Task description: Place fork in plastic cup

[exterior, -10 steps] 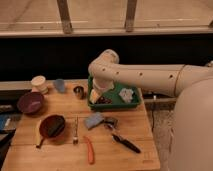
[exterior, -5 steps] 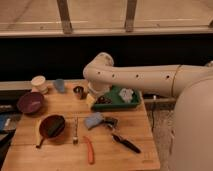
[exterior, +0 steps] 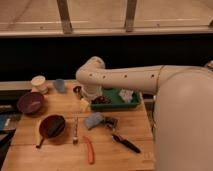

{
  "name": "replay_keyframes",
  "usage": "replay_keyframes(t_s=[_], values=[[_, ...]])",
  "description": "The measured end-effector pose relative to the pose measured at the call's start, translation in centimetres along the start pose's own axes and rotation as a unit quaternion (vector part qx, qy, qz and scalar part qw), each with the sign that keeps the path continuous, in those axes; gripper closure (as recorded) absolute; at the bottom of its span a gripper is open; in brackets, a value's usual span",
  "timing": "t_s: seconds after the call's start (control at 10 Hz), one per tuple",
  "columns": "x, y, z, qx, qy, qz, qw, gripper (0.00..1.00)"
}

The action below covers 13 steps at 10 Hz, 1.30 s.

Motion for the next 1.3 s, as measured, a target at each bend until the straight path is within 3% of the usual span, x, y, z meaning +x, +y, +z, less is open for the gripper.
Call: replay_keyframes(t_s=[0.2, 0.5, 0.9, 1.1, 1.3], values=[[-0.4, 2.3, 1.3, -0.008, 0.012, -0.025, 0.9996, 0.24], [-0.2, 5.4, 2.3, -0.026, 0.014, -0.049, 0.9983, 0.24], [-0.2, 5.5, 2.4, -0.025, 0.013, -0.049, 0.9984, 0.24], [-0.5, 6.0, 3.0, -0.037, 0.016, -0.056, 0.9976, 0.24], [-1.4, 7.9, 5.4, -0.061, 0.021, -0.069, 0.9955, 0.24]])
